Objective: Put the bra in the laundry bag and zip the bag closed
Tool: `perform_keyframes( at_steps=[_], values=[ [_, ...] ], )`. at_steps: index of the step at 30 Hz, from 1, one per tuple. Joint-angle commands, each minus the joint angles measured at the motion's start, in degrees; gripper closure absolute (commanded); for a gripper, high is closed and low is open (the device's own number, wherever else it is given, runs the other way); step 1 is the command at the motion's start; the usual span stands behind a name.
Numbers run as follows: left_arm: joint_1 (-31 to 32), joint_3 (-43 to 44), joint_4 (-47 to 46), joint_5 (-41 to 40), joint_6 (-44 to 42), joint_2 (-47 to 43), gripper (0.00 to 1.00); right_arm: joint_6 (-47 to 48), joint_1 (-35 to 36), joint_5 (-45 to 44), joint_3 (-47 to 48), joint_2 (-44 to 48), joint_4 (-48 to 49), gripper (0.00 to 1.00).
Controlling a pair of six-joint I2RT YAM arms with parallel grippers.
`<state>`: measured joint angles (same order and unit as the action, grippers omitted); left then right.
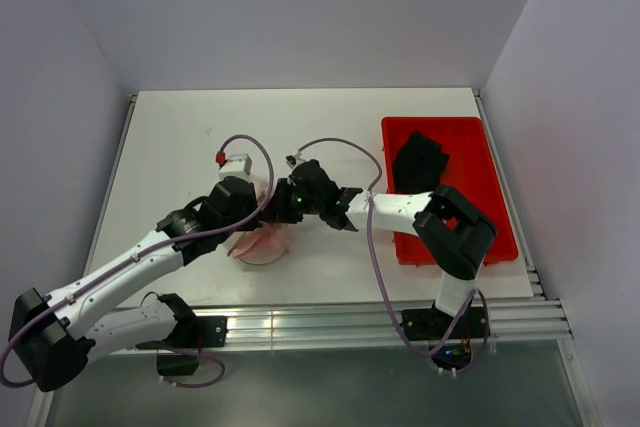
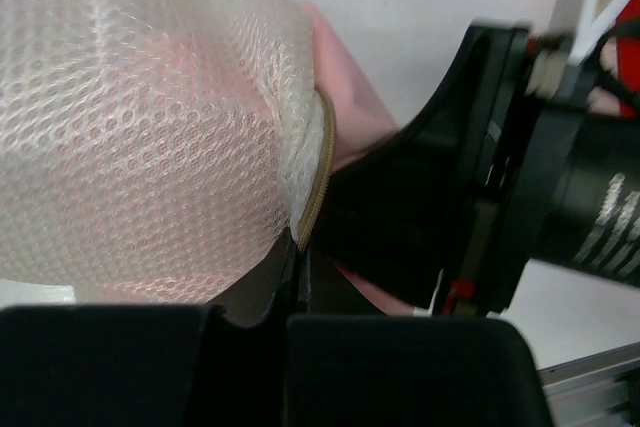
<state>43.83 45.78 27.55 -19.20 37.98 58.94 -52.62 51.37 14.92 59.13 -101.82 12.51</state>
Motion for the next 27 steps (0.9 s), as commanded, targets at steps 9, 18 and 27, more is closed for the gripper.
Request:
perform_keyframes(
  at_steps=[9,18,27],
  values=[
    [2.0,-6.7,-1.8,4.2,5.5,-6.5,1.00,-16.3,-4.0,1.6,-2.0,-0.4,18.9,1.00],
    [3.1,-6.0,3.2,-0.6,8.4,-8.1,1.00,-22.0,-6.6,-0.9,-9.3,5.7,23.9,1.00],
    [3.6,-5.5,7.6,-7.7,15.2,-8.8,1.00,-23.8,-11.1,0.1,-16.1,15.0,22.9,1.00]
  ],
)
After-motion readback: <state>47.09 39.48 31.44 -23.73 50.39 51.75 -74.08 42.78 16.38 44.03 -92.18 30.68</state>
